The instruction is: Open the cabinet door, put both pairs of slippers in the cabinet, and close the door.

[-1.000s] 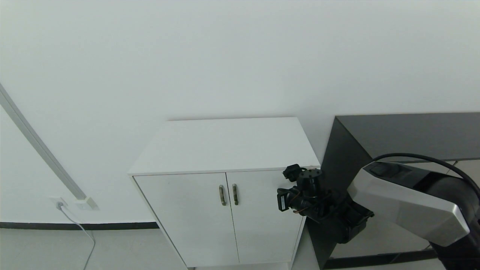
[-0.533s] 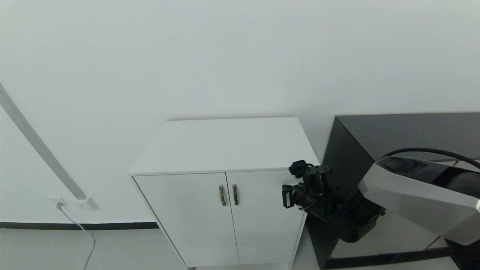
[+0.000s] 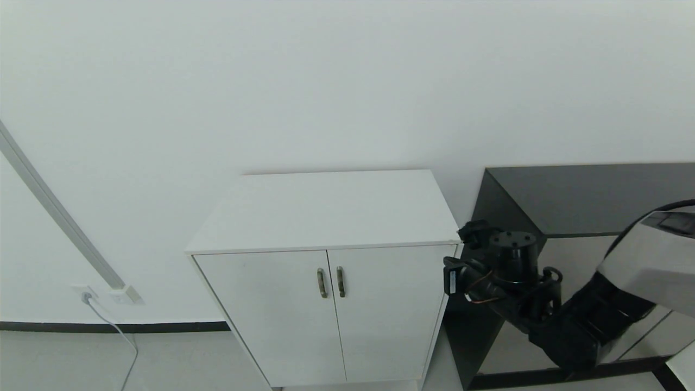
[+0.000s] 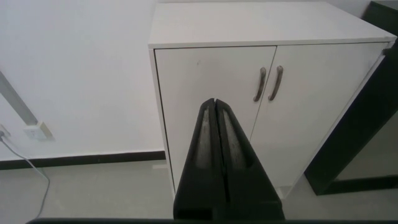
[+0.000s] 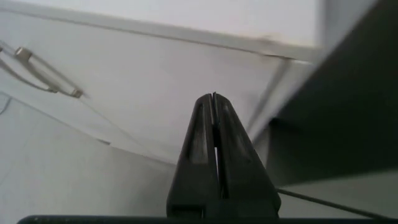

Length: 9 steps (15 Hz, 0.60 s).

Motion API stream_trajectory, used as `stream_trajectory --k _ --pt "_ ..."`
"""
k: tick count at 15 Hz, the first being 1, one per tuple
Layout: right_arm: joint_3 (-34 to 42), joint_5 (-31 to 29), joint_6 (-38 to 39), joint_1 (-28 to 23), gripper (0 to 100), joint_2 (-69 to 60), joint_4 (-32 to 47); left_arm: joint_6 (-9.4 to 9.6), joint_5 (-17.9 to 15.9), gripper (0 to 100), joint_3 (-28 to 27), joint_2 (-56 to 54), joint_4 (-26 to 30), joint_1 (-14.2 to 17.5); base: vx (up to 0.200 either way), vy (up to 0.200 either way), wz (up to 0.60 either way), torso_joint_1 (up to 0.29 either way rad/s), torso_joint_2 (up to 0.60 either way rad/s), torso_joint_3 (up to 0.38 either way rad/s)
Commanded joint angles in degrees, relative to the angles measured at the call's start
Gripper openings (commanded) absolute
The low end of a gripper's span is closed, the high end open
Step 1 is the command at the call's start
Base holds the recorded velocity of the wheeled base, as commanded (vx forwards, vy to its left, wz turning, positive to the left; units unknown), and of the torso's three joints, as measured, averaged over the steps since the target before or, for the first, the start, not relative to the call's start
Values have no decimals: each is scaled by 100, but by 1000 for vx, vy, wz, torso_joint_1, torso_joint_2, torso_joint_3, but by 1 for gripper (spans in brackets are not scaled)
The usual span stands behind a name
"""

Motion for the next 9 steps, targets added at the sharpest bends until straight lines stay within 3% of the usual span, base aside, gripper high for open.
stream_trajectory --k 1,9 --pt "613 -70 -63 -296 0 -908 -24 -2 1 0 1 0 -1 6 0 0 0 0 0 0" --pt "2757 -61 -862 -1940 0 -3536 99 -19 1 0 1 0 -1 6 0 0 0 0 0 0"
